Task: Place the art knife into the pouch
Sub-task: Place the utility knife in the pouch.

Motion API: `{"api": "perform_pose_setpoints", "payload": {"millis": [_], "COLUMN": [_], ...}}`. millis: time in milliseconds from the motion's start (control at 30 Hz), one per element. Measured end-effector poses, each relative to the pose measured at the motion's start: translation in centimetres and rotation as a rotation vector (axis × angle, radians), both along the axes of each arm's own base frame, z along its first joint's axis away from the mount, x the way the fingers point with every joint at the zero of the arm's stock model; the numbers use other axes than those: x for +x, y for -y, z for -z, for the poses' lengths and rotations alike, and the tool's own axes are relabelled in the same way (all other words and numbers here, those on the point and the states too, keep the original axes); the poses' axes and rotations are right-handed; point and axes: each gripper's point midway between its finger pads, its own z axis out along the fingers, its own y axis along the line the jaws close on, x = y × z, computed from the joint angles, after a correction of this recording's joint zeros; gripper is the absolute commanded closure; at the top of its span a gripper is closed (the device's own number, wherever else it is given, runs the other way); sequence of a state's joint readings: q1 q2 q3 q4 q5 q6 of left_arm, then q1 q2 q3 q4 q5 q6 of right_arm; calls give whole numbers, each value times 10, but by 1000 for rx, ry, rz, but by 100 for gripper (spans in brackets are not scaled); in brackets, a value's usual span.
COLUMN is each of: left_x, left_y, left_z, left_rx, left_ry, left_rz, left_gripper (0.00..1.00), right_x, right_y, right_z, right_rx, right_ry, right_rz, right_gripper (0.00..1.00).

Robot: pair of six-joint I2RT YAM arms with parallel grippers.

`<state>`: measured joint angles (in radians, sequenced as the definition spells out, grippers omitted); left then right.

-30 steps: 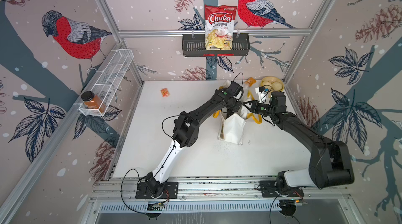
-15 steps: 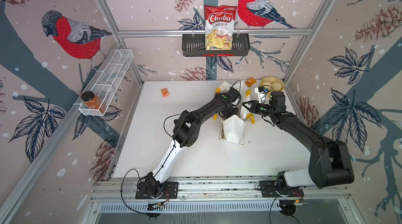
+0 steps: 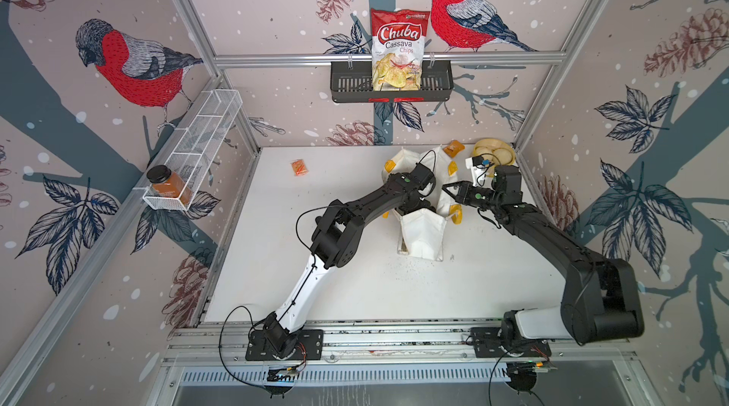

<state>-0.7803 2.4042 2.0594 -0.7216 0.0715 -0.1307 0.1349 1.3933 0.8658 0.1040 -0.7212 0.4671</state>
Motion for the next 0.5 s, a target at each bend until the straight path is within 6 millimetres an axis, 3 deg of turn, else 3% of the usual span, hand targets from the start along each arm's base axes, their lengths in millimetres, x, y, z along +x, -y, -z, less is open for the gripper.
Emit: {"api": "perform_pose_setpoints", "payload": {"millis": [200, 500], "left_x": [-8, -11], "left_y": [-28, -70], "left_z": [15, 11], "left_rx": [91, 161], "left_ry": [16, 21], "left_rz": [-33, -78], "left_gripper": [48, 48], "right_x": [7, 9], "right_y": [24, 43], "right_z": [-2, -5], "right_rx": [0, -29], "right_ry": [-20, -65], "right_rz": [63, 114], "right_gripper": [100, 100]}}
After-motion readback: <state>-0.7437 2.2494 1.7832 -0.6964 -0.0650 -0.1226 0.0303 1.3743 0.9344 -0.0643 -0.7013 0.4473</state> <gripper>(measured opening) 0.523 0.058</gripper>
